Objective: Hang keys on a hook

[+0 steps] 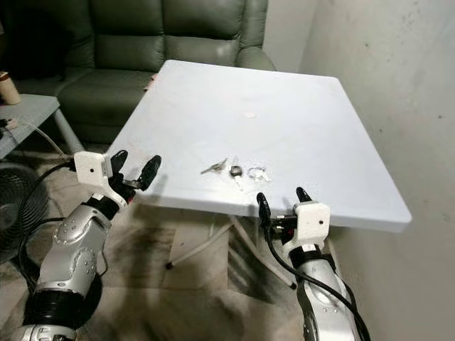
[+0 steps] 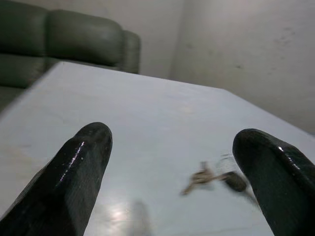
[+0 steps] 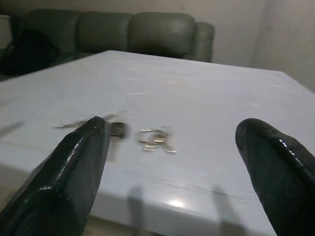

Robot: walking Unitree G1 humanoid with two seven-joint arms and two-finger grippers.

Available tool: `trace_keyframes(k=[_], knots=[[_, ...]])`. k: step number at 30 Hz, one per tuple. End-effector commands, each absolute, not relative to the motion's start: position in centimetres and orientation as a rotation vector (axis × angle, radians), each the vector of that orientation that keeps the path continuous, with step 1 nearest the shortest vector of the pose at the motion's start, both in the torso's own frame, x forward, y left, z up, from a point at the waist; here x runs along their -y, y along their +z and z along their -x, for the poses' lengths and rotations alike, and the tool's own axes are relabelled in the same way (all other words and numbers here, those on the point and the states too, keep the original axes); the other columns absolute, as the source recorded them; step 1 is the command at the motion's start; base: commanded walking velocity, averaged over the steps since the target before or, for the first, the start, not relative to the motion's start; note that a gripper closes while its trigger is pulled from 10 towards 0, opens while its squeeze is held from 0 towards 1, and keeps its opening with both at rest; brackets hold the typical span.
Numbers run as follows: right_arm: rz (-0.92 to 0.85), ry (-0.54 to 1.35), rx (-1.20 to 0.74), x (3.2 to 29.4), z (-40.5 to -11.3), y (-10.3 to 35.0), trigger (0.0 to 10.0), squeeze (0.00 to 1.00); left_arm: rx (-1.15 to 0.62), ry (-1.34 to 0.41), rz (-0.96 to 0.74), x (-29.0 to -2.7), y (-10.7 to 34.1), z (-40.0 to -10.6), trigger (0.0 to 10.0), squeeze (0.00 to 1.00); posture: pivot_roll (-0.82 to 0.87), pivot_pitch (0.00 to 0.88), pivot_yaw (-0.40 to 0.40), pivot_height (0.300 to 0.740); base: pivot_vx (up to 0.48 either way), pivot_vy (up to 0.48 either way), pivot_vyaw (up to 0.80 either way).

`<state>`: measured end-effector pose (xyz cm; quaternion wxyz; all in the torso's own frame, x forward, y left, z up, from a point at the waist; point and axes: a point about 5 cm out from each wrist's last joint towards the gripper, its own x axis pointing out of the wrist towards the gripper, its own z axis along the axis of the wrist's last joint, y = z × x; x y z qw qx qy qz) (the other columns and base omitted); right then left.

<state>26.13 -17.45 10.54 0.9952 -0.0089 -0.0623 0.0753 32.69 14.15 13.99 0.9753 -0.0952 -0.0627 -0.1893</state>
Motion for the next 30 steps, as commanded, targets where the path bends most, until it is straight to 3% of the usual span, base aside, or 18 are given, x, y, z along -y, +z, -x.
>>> trace_keyframes(k=[1, 10, 30], knots=[[0.013, 0.146, 0.141, 17.49, -26.26, 11.00, 10.0, 0.00, 0.140, -0.384, 0.168, -14.32, 14.45, -32.79, 10.0, 0.00, 0.00, 0.019, -0.025, 0.740, 0.281, 0.000, 0.00], [0.017, 0.159, 0.140, 17.42, -26.38, 11.03, 10.0, 0.00, 0.144, -0.382, 0.170, -14.32, 14.45, -32.76, 10.0, 0.00, 0.01, 0.014, -0.033, 0.740, 0.273, 0.000, 0.00], [0.034, 0.147, 0.106, 17.57, -26.30, 10.60, 10.0, 0.00, 0.153, -0.362, 0.123, -14.42, 13.94, -32.25, 10.0, 0.00, 0.01, 0.013, -0.044, 0.740, 0.000, 0.000, 0.00]])
